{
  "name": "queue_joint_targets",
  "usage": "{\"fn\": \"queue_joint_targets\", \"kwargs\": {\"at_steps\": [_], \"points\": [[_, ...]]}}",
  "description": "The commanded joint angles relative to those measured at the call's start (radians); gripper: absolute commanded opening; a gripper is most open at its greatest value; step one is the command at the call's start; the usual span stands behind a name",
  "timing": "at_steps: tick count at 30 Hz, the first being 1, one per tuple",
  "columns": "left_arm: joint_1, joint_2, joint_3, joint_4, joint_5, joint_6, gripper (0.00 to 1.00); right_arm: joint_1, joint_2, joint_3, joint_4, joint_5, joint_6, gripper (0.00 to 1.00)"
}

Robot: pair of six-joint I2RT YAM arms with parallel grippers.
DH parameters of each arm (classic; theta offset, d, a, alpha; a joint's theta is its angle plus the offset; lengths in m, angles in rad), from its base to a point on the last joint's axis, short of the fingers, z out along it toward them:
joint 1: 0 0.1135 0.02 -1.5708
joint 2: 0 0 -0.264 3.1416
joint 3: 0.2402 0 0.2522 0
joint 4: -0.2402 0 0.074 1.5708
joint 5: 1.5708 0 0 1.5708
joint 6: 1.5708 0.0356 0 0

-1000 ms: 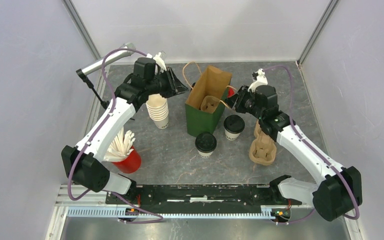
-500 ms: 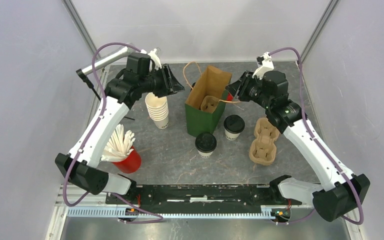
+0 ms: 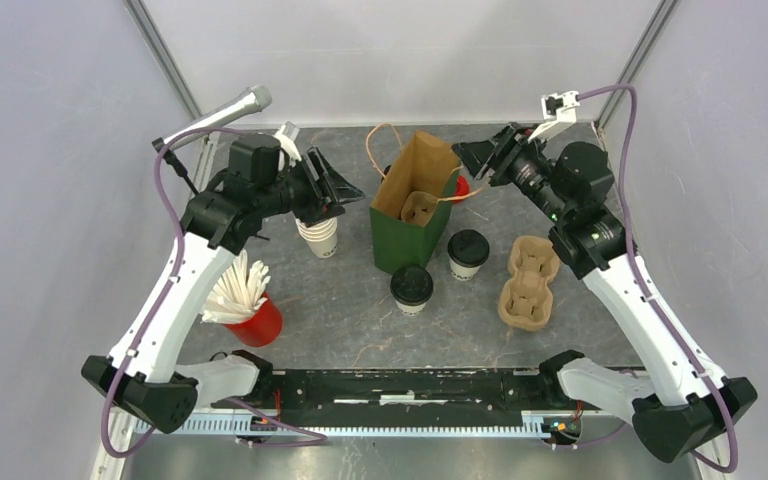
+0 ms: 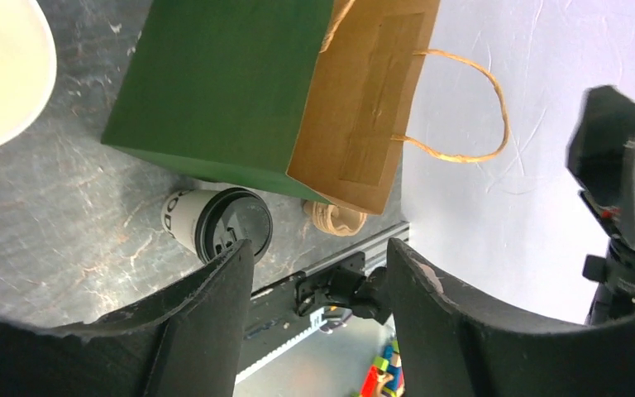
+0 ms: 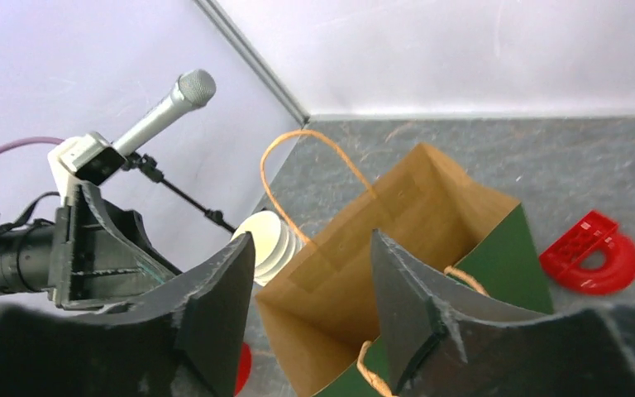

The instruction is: Pack the takeout coffee

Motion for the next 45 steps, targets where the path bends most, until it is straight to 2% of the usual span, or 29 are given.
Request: {"fn": "queue_joint_targets", "kwargs": {"at_steps": [1, 5, 9, 16, 21, 22, 25, 31, 37, 45], "points": [[-0.024, 0.047, -0.018, 0.066, 0.026, -0.146, 0.68, -0.001, -0.002, 0.103, -0.034, 0.091, -0.124, 0.63], [-0.092, 0.099, -0.012, 0.076, -0.014, -0.182, 0.70, -0.002, 0.082, 0.208, -0.166, 0.113, -0.336, 0.77], [-0.134, 0.143, -0.009, 0.071, -0.017, -0.203, 0.71, -0.002, 0.166, 0.318, -0.286, 0.141, -0.432, 0.81], [-0.155, 0.207, -0.010, 0.100, -0.050, -0.252, 0.71, -0.003, 0.061, 0.151, -0.223, 0.147, -0.420, 0.82], [-0.178, 0.242, -0.003, 0.068, -0.118, -0.250, 0.68, -0.003, 0.043, 0.138, -0.253, 0.148, -0.425, 0.82], [-0.178, 0.250, 0.005, 0.068, -0.125, -0.237, 0.64, -0.002, 0.040, 0.139, -0.259, 0.147, -0.424, 0.82], [-0.178, 0.271, 0.050, 0.044, -0.157, -0.173, 0.48, -0.002, 0.035, 0.157, -0.292, 0.147, -0.419, 0.82], [-0.171, 0.321, 0.143, 0.014, -0.139, 0.000, 0.25, -0.003, -0.012, 0.154, -0.389, 0.139, -0.356, 0.81], [-0.155, 0.339, 0.214, -0.071, -0.126, 0.193, 0.23, -0.003, -0.069, 0.136, -0.445, 0.160, -0.319, 0.83], [-0.142, 0.302, 0.165, 0.004, -0.048, 0.474, 0.24, -0.003, 0.021, 0.133, -0.413, 0.149, -0.360, 0.80]]}}
